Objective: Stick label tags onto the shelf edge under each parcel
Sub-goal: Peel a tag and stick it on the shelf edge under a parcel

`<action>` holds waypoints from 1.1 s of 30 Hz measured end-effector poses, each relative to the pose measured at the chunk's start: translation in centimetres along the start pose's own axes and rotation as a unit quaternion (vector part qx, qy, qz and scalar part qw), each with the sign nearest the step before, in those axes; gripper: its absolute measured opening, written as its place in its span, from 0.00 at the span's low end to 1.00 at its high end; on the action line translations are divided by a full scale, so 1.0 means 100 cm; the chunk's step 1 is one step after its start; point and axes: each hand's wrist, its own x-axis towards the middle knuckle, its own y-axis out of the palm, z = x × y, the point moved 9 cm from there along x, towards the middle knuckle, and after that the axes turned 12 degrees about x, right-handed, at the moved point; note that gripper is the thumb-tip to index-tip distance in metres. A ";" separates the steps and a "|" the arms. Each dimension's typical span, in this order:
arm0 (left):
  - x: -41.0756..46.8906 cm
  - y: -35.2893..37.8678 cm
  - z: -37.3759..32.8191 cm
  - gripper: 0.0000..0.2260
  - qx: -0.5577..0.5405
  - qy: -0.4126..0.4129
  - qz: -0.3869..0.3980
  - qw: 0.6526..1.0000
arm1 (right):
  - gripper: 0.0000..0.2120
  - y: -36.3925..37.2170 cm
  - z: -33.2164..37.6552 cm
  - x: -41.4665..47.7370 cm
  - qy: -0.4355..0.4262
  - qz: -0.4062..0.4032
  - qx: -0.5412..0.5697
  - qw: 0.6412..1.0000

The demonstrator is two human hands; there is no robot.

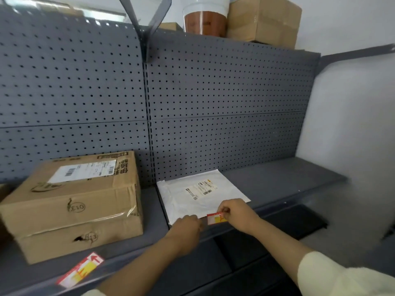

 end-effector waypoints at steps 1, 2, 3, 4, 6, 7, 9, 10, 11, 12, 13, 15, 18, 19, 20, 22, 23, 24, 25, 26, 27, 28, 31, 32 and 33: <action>-0.002 0.004 -0.001 0.14 -0.002 -0.009 0.003 1.000 | 0.09 0.001 -0.001 -0.002 -0.010 0.003 -0.010 1.000; -0.004 0.007 -0.002 0.14 -0.007 -0.019 0.005 1.000 | 0.09 0.003 -0.002 -0.003 -0.018 0.006 -0.018 1.000; -0.006 0.011 -0.003 0.14 -0.010 -0.028 0.007 1.000 | 0.09 0.005 -0.003 -0.005 -0.025 0.009 -0.022 0.999; -0.008 0.014 -0.004 0.14 -0.010 -0.036 0.009 0.999 | 0.09 0.007 -0.003 -0.006 -0.031 0.012 -0.027 0.999; -0.011 0.017 -0.004 0.15 0.003 -0.051 0.013 0.999 | 0.09 0.011 -0.003 -0.007 -0.044 0.016 -0.032 0.998; -0.012 0.018 -0.004 0.16 0.013 -0.058 0.011 0.998 | 0.09 0.012 -0.002 -0.007 -0.049 0.017 -0.032 0.998; -0.012 0.019 -0.005 0.17 0.029 -0.065 0.007 0.997 | 0.08 0.014 -0.001 -0.006 -0.056 0.011 -0.023 0.998; -0.012 0.018 -0.006 0.17 0.035 -0.065 0.001 0.997 | 0.08 0.013 -0.001 -0.005 -0.056 0.003 -0.014 0.998; -0.012 0.017 -0.008 0.17 0.042 -0.063 -0.007 0.997 | 0.08 0.012 -0.001 -0.004 -0.055 -0.007 -0.002 0.998; -0.011 0.016 -0.010 0.18 0.047 -0.061 -0.018 0.997 | 0.08 0.011 -0.001 -0.002 -0.052 -0.017 0.011 0.998; -0.011 0.015 -0.012 0.19 0.050 -0.058 -0.026 0.997 | 0.07 0.010 0.000 -0.001 -0.051 -0.022 0.021 0.998; -0.010 0.017 -0.014 0.20 0.051 -0.058 -0.030 0.997 | 0.07 0.010 0.001 0.003 -0.050 -0.017 0.026 0.998; -0.008 0.023 -0.011 0.20 0.038 -0.062 -0.021 0.997 | 0.08 0.010 -0.001 0.007 -0.042 0.003 0.033 0.999; -0.007 0.025 -0.011 0.21 0.034 -0.060 -0.017 0.997 | 0.09 0.011 -0.001 0.007 -0.038 0.010 0.038 0.998; -0.006 0.026 -0.010 0.21 0.030 -0.057 -0.014 0.998 | 0.09 0.012 -0.002 0.008 -0.034 0.017 0.045 0.998; -0.004 0.031 -0.010 0.23 0.017 -0.048 -0.006 0.999 | 0.08 0.015 -0.002 0.010 -0.029 0.028 0.060 0.997; -0.003 0.033 -0.011 0.24 0.006 -0.041 -0.006 0.999 | 0.08 0.017 -0.002 0.011 -0.029 0.030 0.069 0.997; -0.003 0.034 -0.011 0.24 -0.004 -0.035 -0.009 0.999 | 0.08 0.018 -0.001 0.012 -0.031 0.030 0.078 0.996; -0.002 0.035 -0.011 0.24 -0.011 -0.031 -0.011 0.999 | 0.08 0.018 0.001 0.014 -0.034 0.030 0.086 0.995; -0.003 0.036 -0.011 0.24 -0.015 -0.029 -0.009 0.999 | 0.08 0.019 0.003 0.016 -0.037 0.028 0.094 0.995; -0.003 0.036 -0.010 0.23 -0.018 -0.031 -0.007 0.999 | 0.08 0.019 0.005 0.017 -0.041 0.024 0.099 0.994; -0.004 0.035 -0.010 0.22 -0.021 -0.034 -0.003 0.999 | 0.08 0.020 0.006 0.019 -0.044 0.023 0.105 0.993; -0.005 0.035 -0.009 0.19 -0.022 -0.040 0.006 0.999 | 0.08 0.025 0.009 0.023 -0.056 0.047 0.090 0.993; -0.006 0.034 -0.009 0.19 -0.020 -0.042 0.005 0.999 | 0.08 0.025 0.010 0.024 -0.059 0.052 0.082 0.993; -0.006 0.035 -0.009 0.19 -0.019 -0.041 0.006 0.999 | 0.08 0.024 0.010 0.024 -0.062 0.054 0.082 0.993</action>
